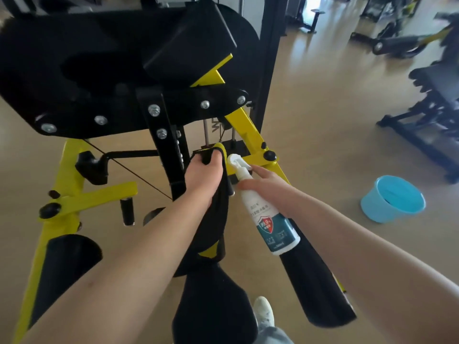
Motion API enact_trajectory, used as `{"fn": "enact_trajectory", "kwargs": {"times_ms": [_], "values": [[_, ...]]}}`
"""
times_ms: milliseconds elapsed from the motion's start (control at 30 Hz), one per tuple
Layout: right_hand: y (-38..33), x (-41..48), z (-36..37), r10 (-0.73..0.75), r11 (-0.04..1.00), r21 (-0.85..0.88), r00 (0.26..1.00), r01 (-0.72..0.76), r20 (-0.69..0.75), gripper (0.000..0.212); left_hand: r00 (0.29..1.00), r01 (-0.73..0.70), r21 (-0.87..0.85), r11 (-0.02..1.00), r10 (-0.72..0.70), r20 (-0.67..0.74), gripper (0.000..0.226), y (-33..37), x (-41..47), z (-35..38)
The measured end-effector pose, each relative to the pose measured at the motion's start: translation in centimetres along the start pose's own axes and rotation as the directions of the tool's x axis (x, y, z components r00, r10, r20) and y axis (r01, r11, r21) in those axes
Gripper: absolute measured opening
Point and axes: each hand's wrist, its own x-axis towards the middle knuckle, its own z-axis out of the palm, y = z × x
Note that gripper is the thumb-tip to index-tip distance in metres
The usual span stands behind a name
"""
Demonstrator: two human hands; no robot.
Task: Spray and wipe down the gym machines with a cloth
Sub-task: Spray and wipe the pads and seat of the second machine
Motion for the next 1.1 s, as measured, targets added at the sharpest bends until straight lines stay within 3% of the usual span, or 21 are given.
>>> {"fn": "enact_trajectory", "kwargs": {"times_ms": [100,200,267,333,400,500,600,667,800,867,967,1100], "values": [[-0.8,0.8,-1.9,-0.05,0.979,-0.196,0.998,0.056,0.037,0.085,0.989,0.119,-0.119,0.986,-0.128,-0.072,0.057,0.1,-0.7,2.8],[-1.4,2.1,-4.3,-0.123,0.911,-0.384,0.987,0.153,0.102,0.094,0.973,0.148,-0.233,0.961,-0.183,-0.138,0.049,-0.3,-1.3,5.0],[-1.6,3.1,-5.9,-0.148,0.86,-0.47,0.978,0.2,0.145,0.097,0.959,0.165,-0.201,0.966,-0.205,-0.196,0.054,-1.1,-2.0,6.3],[-1.6,3.9,-7.3,-0.179,0.829,-0.501,0.966,0.249,0.184,0.097,0.937,0.227,-0.107,0.968,-0.247,-0.247,0.061,-2.2,-2.6,7.4],[-1.5,4.6,-8.2,-0.22,0.804,-0.514,0.953,0.299,0.211,0.096,0.944,0.201,-0.07,0.977,-0.212,-0.252,0.065,-3.3,-3.1,8.4],[-1.3,5.9,-8.7,-0.289,0.744,-0.541,0.919,0.391,0.267,0.094,0.951,0.136,-0.139,0.981,-0.168,-0.258,0.082,-4.5,-3.0,9.5],[-1.8,7.6,-8.6,-0.38,0.677,-0.552,0.873,0.487,0.304,0.096,0.923,0.111,-0.12,0.987,-0.147,-0.356,0.057,-5.3,-2.7,10.4],[-2.3,8.7,-8.6,-0.394,0.655,-0.571,0.868,0.495,0.301,0.096,0.903,0.134,-0.167,0.977,-0.19,-0.386,0.054,-6.4,-2.9,11.1],[-3.3,11.2,-8.5,-0.332,0.642,-0.605,0.882,0.471,0.334,0.094,0.875,0.294,-0.3,0.908,-0.382,-0.297,0.027,-9.4,-2.8,12.7],[-3.7,12.4,-8.3,-0.295,0.597,-0.649,0.881,0.472,0.369,0.094,0.872,0.327,-0.295,0.898,-0.407,-0.273,0.034,-10.7,-2.7,13.1],[-3.7,13.5,-8.1,-0.268,0.54,-0.689,0.875,0.483,0.403,0.092,0.875,0.351,-0.21,0.912,-0.4,-0.274,0.029,-11.3,-1.2,13.7],[-3.8,13.7,-7.6,-0.302,0.433,-0.74,0.856,0.514,0.419,0.087,0.917,0.271,-0.018,0.962,-0.264,-0.299,0.02,-11.4,2.1,15.1]]}}
